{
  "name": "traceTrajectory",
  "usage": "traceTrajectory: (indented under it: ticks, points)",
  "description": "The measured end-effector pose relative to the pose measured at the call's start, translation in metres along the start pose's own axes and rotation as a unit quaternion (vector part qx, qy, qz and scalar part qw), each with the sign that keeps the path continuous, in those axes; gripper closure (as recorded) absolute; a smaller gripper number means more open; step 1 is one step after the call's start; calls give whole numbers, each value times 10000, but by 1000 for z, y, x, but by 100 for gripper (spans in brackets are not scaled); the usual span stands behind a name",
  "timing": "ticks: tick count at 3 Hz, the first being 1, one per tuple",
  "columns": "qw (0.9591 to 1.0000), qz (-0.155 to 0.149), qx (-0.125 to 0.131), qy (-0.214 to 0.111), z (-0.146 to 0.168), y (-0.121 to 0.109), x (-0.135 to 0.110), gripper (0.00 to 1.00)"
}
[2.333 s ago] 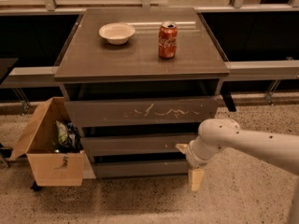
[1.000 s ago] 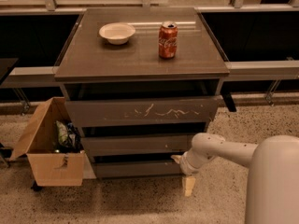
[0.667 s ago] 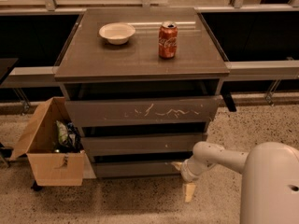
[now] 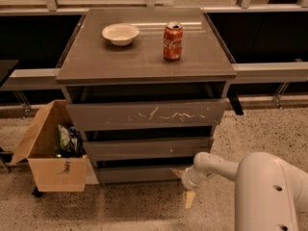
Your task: Open bottom drawer
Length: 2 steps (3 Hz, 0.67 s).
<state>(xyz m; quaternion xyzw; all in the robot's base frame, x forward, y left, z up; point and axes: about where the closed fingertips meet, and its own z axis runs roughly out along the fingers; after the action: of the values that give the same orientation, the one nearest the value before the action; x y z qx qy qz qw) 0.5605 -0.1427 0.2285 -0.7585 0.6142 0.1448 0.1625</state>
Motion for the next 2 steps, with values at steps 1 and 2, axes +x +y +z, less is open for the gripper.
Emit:
traceTrajectory:
  ticks: [1,2]
  points:
    - [9994,-180,269,105,7,-23,-2,0]
    - [9985,-241,417,251,16,-45,-1,0]
